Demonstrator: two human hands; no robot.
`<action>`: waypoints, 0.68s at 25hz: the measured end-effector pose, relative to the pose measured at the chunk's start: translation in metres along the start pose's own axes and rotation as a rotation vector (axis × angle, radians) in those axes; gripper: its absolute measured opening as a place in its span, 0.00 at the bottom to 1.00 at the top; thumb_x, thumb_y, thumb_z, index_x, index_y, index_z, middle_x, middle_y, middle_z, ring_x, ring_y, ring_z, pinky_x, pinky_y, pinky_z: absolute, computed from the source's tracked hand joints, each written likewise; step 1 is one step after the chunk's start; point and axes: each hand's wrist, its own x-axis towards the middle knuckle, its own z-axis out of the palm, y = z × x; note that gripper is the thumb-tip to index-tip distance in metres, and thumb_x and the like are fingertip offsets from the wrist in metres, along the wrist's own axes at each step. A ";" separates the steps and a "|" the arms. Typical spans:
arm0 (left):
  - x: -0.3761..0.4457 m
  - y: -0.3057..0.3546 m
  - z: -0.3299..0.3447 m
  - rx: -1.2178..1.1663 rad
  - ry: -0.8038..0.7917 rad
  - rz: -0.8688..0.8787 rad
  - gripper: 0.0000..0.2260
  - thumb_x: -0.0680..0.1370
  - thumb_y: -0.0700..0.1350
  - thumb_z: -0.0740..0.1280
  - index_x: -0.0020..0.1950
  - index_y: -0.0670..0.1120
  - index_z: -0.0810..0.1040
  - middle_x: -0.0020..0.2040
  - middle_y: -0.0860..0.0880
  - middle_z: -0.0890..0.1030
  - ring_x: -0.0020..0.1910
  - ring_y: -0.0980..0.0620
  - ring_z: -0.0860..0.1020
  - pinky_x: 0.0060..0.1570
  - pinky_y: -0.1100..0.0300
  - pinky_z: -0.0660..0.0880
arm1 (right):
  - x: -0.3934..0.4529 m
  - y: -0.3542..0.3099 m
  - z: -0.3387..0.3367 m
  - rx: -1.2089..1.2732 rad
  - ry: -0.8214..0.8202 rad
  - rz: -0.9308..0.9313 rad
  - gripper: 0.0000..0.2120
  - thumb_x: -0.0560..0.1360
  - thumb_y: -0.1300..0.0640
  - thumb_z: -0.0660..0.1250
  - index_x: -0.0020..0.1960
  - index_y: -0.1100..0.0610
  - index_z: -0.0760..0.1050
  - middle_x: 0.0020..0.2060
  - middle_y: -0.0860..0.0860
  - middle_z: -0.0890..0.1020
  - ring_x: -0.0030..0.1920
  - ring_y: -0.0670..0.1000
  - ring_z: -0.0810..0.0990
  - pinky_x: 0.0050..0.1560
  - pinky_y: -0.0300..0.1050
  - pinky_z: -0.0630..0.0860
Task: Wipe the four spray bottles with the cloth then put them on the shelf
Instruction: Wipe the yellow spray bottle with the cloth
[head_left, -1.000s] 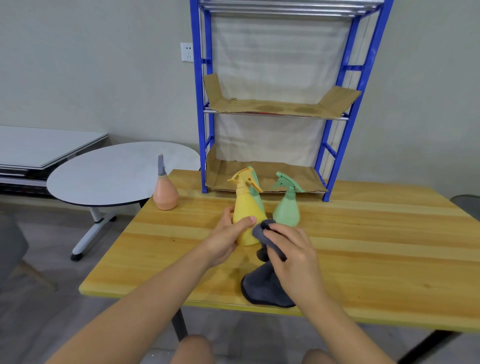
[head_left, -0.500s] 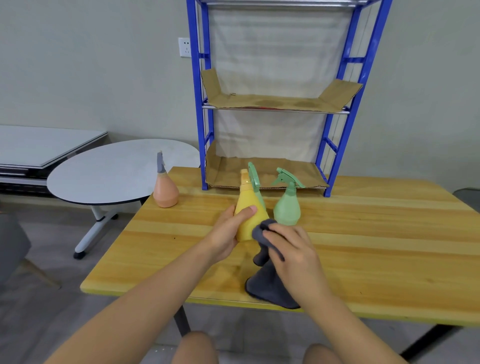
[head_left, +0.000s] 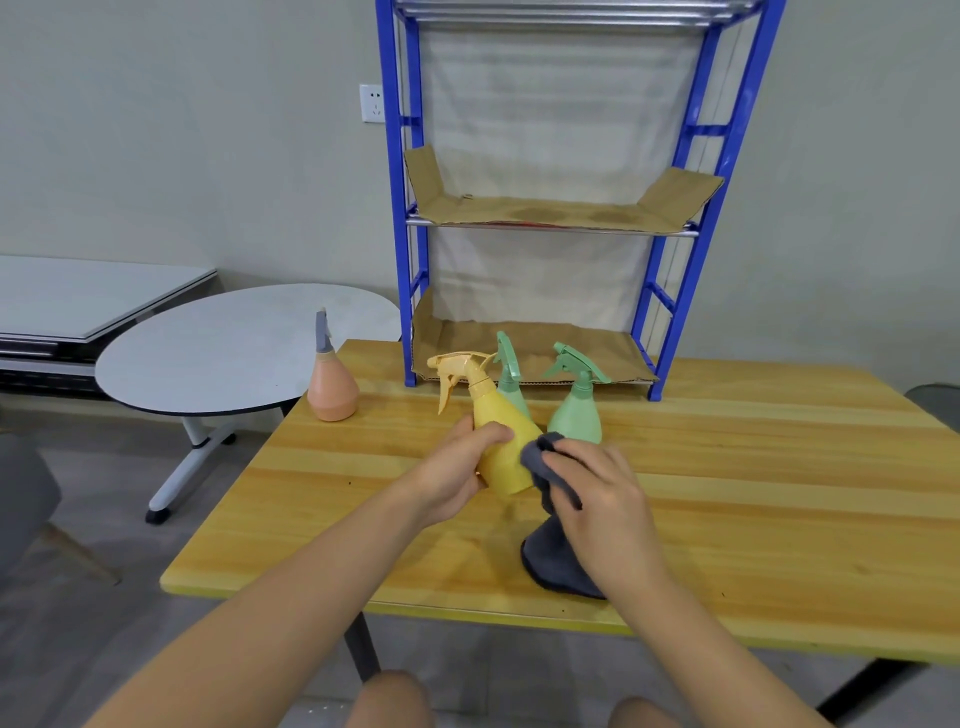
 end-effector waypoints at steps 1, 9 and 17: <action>-0.001 0.000 0.001 0.043 0.024 0.008 0.22 0.79 0.46 0.70 0.71 0.47 0.68 0.65 0.43 0.80 0.63 0.42 0.79 0.62 0.45 0.78 | -0.006 -0.008 0.001 -0.004 -0.025 -0.088 0.16 0.68 0.68 0.75 0.55 0.58 0.82 0.56 0.49 0.81 0.53 0.53 0.76 0.56 0.41 0.74; 0.004 -0.003 0.010 0.013 0.252 0.052 0.30 0.73 0.52 0.77 0.68 0.46 0.68 0.60 0.43 0.81 0.56 0.44 0.82 0.54 0.46 0.82 | -0.008 -0.013 0.005 -0.031 -0.083 -0.165 0.17 0.68 0.69 0.75 0.55 0.58 0.82 0.56 0.50 0.80 0.51 0.54 0.76 0.54 0.45 0.76; -0.003 0.001 -0.003 0.000 0.052 -0.041 0.22 0.78 0.50 0.70 0.69 0.43 0.74 0.61 0.40 0.82 0.55 0.45 0.80 0.50 0.50 0.79 | -0.004 -0.006 0.001 0.012 -0.056 -0.121 0.17 0.68 0.68 0.75 0.56 0.57 0.82 0.56 0.48 0.80 0.52 0.53 0.76 0.53 0.47 0.77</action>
